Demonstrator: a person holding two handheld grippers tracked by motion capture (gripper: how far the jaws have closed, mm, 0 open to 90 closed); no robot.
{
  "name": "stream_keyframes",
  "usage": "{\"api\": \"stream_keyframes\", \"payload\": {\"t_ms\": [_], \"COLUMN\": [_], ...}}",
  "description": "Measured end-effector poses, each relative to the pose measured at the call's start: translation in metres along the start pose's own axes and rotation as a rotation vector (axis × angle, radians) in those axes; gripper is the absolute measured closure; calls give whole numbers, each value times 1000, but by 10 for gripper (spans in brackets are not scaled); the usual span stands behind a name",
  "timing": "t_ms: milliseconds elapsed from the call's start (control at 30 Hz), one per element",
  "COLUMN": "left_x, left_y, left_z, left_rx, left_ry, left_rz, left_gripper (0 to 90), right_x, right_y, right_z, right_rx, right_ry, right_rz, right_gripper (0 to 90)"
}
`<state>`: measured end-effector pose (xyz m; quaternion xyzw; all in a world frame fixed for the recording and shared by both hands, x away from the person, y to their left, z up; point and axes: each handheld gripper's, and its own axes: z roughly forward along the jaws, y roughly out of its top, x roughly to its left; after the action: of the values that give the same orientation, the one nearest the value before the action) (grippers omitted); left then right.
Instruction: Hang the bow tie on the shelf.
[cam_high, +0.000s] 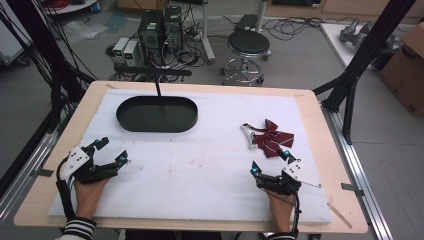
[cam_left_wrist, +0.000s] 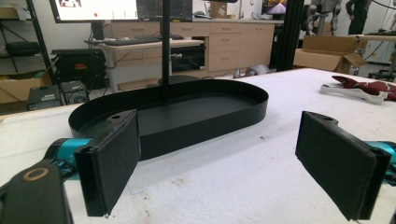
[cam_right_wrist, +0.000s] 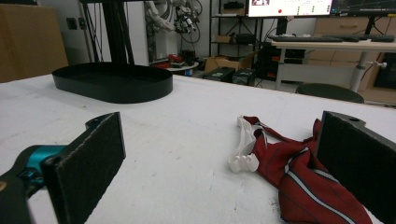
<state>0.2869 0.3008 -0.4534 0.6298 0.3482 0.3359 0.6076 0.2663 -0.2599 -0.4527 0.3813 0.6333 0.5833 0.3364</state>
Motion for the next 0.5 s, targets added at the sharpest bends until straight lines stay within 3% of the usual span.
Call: {"api": "stream_keyframes", "payload": {"t_ms": [500], "left_x": [0], "left_y": [0], "left_z": [-1], "left_rx": [0], "left_ry": [-2], "left_rz": [7], "left_gripper": [145], "right_x": [0], "right_y": [0], "right_z": [0], "right_rx": [2], "right_ry": [-3], "right_rz": [-2], "right_gripper": [6]}}
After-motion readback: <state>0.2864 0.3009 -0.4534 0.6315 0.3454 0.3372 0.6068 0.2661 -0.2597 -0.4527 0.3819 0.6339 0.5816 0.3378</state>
